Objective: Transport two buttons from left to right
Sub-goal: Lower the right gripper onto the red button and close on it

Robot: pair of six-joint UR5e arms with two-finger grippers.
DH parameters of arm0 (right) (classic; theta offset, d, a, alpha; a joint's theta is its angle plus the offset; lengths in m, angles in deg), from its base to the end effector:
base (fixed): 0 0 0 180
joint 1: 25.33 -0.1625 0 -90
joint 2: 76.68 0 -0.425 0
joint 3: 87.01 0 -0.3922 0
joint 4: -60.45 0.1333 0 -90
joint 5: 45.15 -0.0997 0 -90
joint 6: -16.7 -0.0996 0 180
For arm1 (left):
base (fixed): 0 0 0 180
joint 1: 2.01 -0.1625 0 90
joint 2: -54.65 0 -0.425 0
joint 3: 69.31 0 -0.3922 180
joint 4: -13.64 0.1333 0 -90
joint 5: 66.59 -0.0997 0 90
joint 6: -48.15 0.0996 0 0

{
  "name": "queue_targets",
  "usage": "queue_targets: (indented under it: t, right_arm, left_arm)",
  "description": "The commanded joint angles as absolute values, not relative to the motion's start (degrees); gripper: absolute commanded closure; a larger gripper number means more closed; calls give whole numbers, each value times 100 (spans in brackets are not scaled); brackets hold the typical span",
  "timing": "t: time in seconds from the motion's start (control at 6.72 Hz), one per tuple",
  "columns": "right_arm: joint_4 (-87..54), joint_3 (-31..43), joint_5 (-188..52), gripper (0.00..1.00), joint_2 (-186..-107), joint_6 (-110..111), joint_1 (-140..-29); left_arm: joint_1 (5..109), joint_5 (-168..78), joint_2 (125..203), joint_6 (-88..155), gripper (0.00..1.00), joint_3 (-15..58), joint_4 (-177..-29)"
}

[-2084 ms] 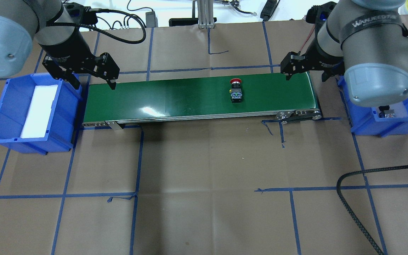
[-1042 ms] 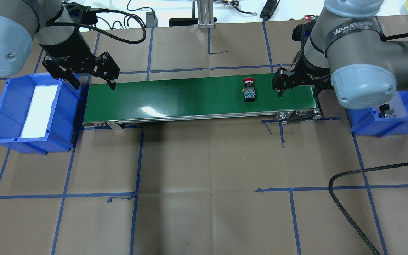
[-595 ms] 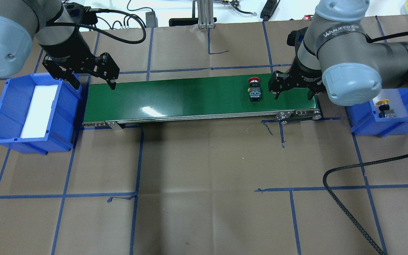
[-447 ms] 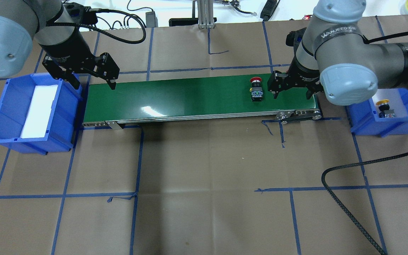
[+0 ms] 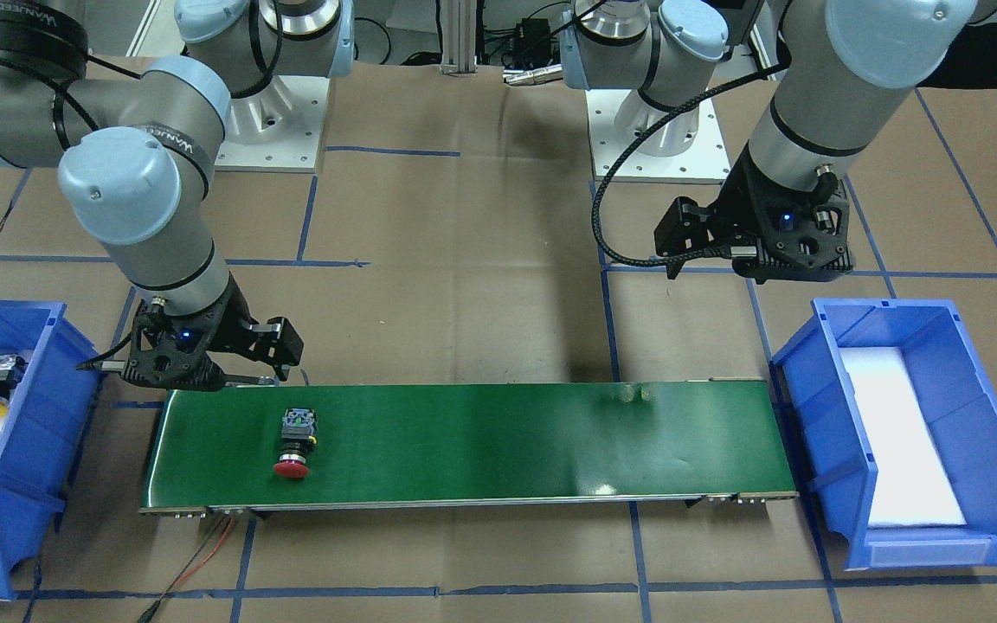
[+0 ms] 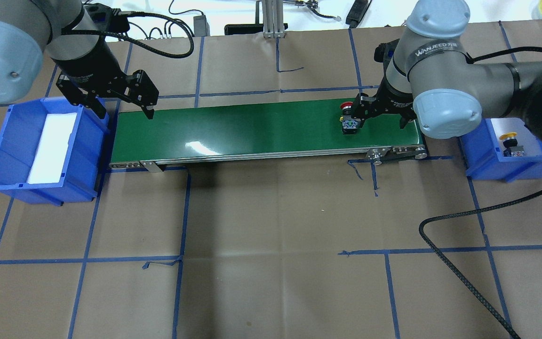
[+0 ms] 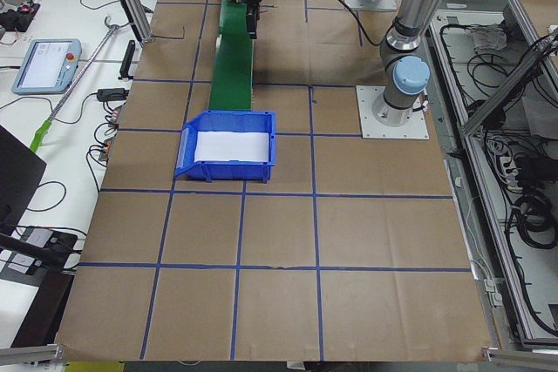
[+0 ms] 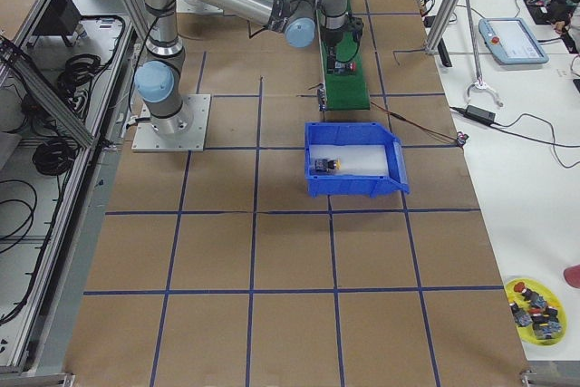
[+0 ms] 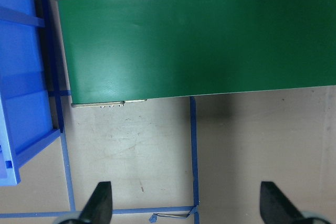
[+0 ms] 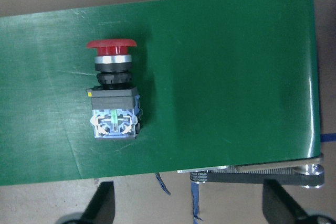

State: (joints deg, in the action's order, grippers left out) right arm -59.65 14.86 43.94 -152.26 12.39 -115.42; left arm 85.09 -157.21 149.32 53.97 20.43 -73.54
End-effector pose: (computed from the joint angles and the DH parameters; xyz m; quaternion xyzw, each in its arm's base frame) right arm 0.1358 -0.5634 0.3077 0.0365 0.9987 -0.0329 0.0092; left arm -0.1056 -0.5286 0.4536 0.0256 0.9996 0.0142 0.0043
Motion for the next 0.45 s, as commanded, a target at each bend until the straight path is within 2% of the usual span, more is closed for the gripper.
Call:
queue_targets:
  t: [0.0, 0.3]
  right_arm:
    - [-6170, 1372, 4380, 0, -14851, 1248, -11542]
    - [-6321, 1144, 4380, 0, -14446, 1248, -11542]
  left_arm:
    - [8509, -15720, 14931, 5395, 0, 2043, -7354]
    - [8509, -15720, 14931, 5395, 0, 2043, -7354]
